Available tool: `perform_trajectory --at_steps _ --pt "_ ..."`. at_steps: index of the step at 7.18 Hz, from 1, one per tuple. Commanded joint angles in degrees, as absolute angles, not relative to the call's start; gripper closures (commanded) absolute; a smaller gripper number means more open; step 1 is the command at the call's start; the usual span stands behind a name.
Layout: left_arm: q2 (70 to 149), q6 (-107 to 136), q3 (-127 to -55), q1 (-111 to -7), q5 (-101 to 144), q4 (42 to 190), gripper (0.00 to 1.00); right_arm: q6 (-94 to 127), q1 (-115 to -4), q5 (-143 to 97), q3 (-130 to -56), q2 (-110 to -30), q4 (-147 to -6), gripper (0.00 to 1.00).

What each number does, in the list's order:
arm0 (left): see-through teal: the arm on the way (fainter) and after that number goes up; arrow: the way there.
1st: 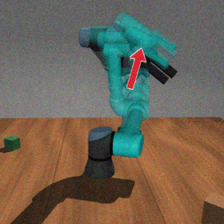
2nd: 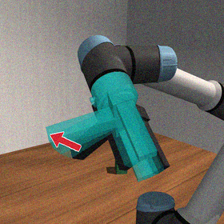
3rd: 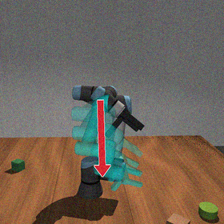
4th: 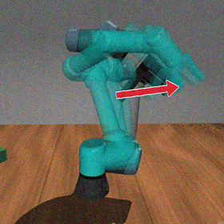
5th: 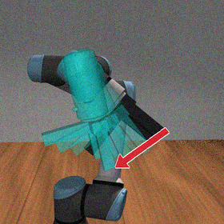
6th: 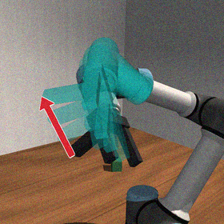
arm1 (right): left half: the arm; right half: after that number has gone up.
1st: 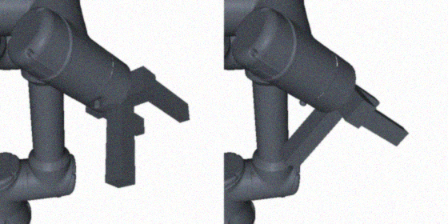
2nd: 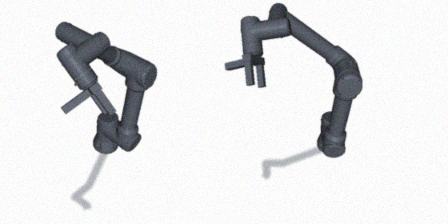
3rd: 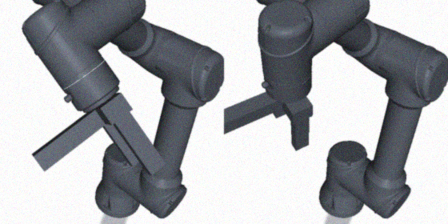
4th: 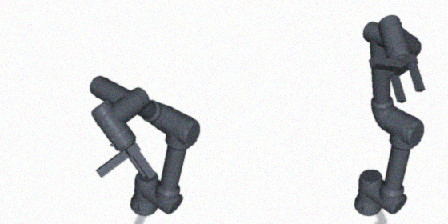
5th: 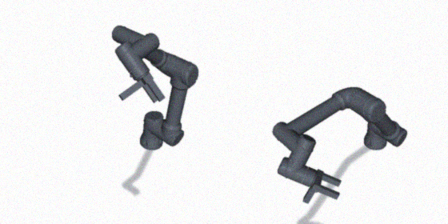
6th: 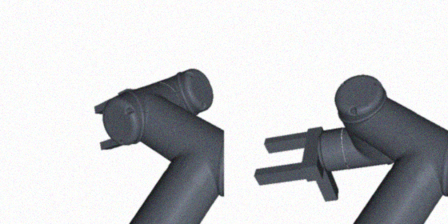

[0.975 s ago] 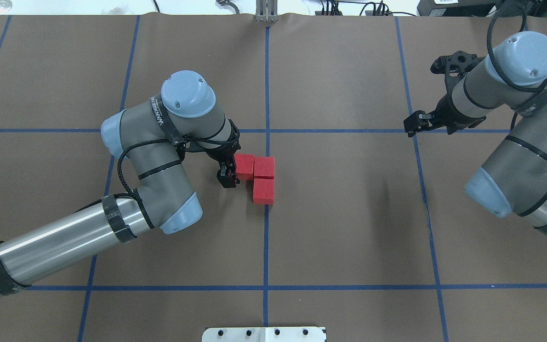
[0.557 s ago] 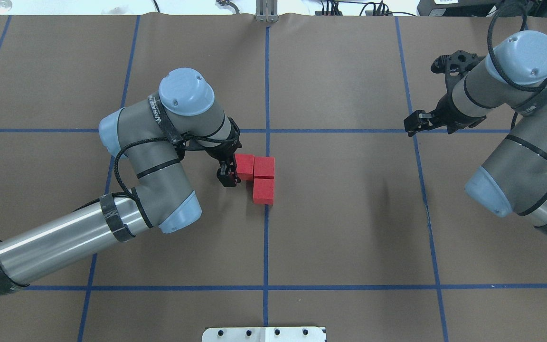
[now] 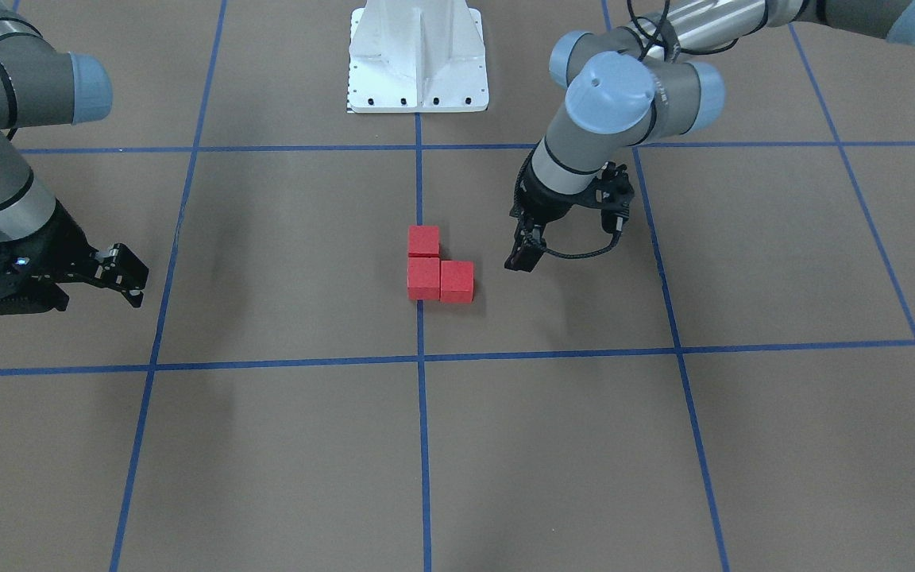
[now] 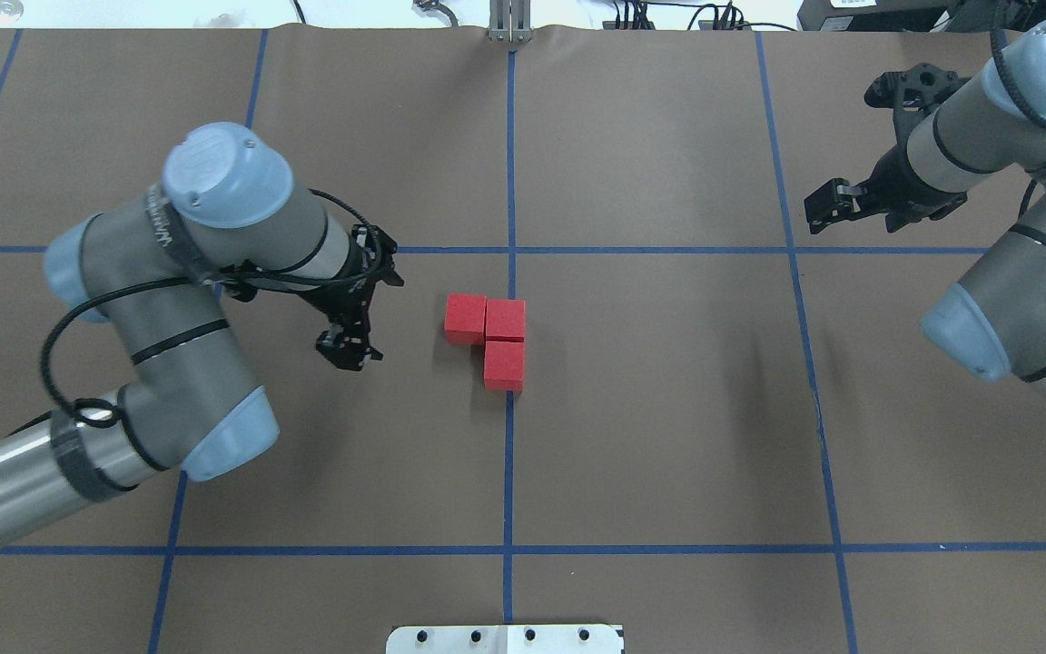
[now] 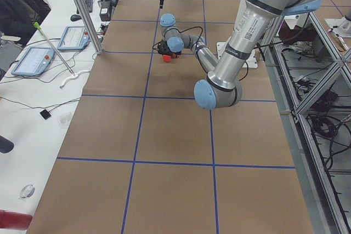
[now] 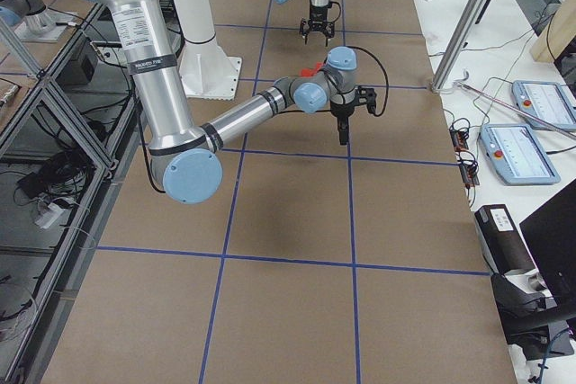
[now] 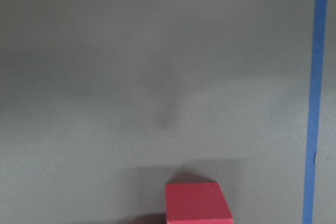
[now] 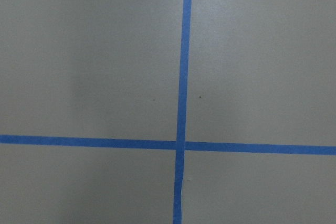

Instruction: Form red blocks into L shape at center

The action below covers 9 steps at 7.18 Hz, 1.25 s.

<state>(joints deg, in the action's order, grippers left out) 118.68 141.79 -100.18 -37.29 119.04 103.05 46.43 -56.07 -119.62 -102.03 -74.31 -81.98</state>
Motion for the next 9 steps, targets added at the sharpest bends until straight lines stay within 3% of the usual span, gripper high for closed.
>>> perform_trajectory --at_steps 1,4,7,9 --pt "101.76 119.37 -112.37 -40.06 119.09 103.0 0.0 39.77 -62.37 -125.3 -100.04 -75.32 -82.09 0.0" --pt "83.8 83.07 -118.39 -50.85 123.53 106.68 0.0 26.32 -74.31 -133.39 -93.09 -76.19 -82.53 0.0" --pt "81.3 35.75 -104.74 -75.43 136.92 106.96 0.0 16.63 -79.7 -134.65 -87.46 -76.82 -82.44 0.0" --pt "82.0 25.06 -100.63 -79.97 136.84 106.35 0.0 13.18 -81.2 -134.3 -87.37 -78.91 -82.44 0.0"
